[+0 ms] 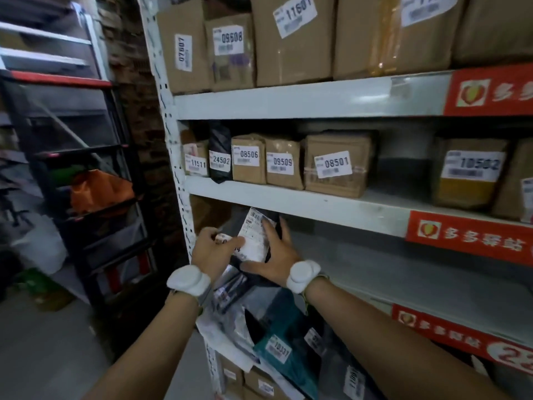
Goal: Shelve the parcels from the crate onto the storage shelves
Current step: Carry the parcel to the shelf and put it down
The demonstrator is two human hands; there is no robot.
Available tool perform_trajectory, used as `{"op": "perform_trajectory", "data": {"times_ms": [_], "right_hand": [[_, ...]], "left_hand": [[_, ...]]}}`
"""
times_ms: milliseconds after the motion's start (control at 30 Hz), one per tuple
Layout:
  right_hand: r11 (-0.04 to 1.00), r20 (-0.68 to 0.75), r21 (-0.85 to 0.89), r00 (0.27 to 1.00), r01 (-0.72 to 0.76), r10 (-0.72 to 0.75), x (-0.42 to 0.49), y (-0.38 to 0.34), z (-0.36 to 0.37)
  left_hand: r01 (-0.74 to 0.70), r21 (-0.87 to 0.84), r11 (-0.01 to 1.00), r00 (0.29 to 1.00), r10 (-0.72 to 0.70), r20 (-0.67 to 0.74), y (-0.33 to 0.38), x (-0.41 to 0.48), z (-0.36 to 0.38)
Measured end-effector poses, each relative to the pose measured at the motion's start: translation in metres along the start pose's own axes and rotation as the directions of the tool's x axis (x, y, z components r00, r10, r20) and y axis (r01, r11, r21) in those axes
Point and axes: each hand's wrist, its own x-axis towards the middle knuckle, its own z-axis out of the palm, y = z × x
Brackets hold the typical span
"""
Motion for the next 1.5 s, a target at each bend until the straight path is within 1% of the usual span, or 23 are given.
{"op": "perform_trajectory", "data": {"times_ms": [100, 200, 300, 333, 400, 467, 533, 733, 867, 1000, 1067, 1133, 1167, 1233, 1267, 1300, 1367, 1400, 1433, 1467, 1500], "right_hand": [[0.997, -0.005, 0.023, 0.997, -0.08, 0.08, 0.053, -0.013, 0.032], [0.995, -0.054, 0.052, 0.995, -0.086, 0.089, 0.078, -0.013, 0.043], [0.996, 0.025, 0.023, 0.996, -0.082, 0.081, 0.094, -0.01, 0.047], [0.996, 0.022, 0.022, 0.996, -0.087, 0.086, 0.096, -0.007, 0.048], [0.996, -0.093, 0.018, 0.992, -0.089, 0.091, 0.096, 0.0, 0.053], [0.993, -0.197, -0.03, 0.974, -0.116, 0.108, 0.094, 0.001, 0.059], [0.991, -0.213, -0.065, 0.972, -0.114, 0.098, 0.095, 0.001, 0.065], [0.998, -0.1, -0.055, 0.994, -0.038, 0.033, 0.099, 0.004, 0.07], [0.988, -0.044, -0.135, 0.996, -0.079, 0.073, 0.101, 0.003, 0.064], [0.991, -0.001, -0.086, 0.995, -0.103, 0.103, 0.106, 0.006, 0.063], [0.989, -0.012, -0.07, 0.991, -0.132, 0.132, 0.105, 0.007, 0.064], [0.985, -0.056, -0.023, 0.984, -0.173, 0.171, 0.105, 0.006, 0.067], [0.985, -0.069, -0.011, 0.983, -0.17, 0.168, 0.104, 0.007, 0.067], [0.991, -0.022, -0.035, 0.991, -0.132, 0.131, 0.106, 0.001, 0.067], [0.992, 0.028, -0.022, 0.991, -0.128, 0.128, 0.109, -0.003, 0.067], [0.989, 0.065, 0.044, 0.989, -0.138, 0.135, 0.112, -0.007, 0.07], [0.963, 0.048, 0.19, 0.981, -0.193, 0.188, 0.121, -0.017, 0.08], [0.962, 0.016, 0.173, 0.977, -0.211, 0.211, 0.123, -0.021, 0.087], [0.974, -0.043, 0.084, 0.975, -0.212, 0.216, 0.128, -0.022, 0.097], [0.973, -0.101, -0.08, 0.973, -0.218, 0.209, 0.128, -0.023, 0.102], [0.949, -0.146, -0.233, 0.973, -0.211, 0.18, 0.128, -0.022, 0.108]], "left_hand": [[-0.099, 0.042, 0.994, 0.994, 0.101, -0.041, -0.017, 0.054, -0.02], [-0.186, 0.011, 0.982, 0.977, 0.187, -0.103, -0.029, 0.078, -0.033], [-0.242, 0.007, 0.97, 0.961, 0.241, -0.136, -0.049, 0.1, -0.047], [-0.247, 0.008, 0.969, 0.96, 0.245, -0.131, -0.057, 0.106, -0.051], [-0.249, 0.024, 0.968, 0.961, 0.25, -0.119, -0.069, 0.117, -0.059], [-0.241, 0.032, 0.97, 0.965, 0.243, -0.103, -0.076, 0.127, -0.065], [-0.24, 0.027, 0.97, 0.966, 0.242, -0.094, -0.079, 0.134, -0.069], [-0.228, -0.05, 0.972, 0.97, 0.222, -0.099, -0.085, 0.147, -0.075], [-0.237, -0.147, 0.96, 0.97, 0.225, -0.094, -0.081, 0.152, -0.076], [-0.301, -0.232, 0.925, 0.954, 0.288, -0.089, -0.07, 0.154, -0.074], [-0.355, -0.231, 0.906, 0.934, 0.338, -0.112, -0.061, 0.155, -0.074], [-0.416, -0.232, 0.879, 0.909, 0.396, -0.13, -0.051, 0.156, -0.075], [-0.441, -0.219, 0.87, 0.897, 0.422, -0.128, -0.047, 0.156, -0.073], [-0.477, -0.193, 0.858, 0.879, 0.462, -0.118, -0.043, 0.155, -0.072], [-0.485, -0.186, 0.854, 0.874, 0.472, -0.113, -0.044, 0.156, -0.072], [-0.492, -0.181, 0.852, 0.871, 0.48, -0.109, -0.045, 0.156, -0.073], [-0.499, -0.181, 0.848, 0.867, 0.486, -0.11, -0.048, 0.156, -0.074], [-0.49, -0.184, 0.852, 0.872, 0.477, -0.116, -0.05, 0.152, -0.073], [-0.467, -0.172, 0.867, 0.884, 0.452, -0.121, -0.054, 0.151, -0.071], [-0.419, -0.184, 0.889, 0.907, 0.401, -0.127, -0.059, 0.145, -0.067], [-0.357, -0.181, 0.917, 0.933, 0.34, -0.119, -0.069, 0.145, -0.063]]}}
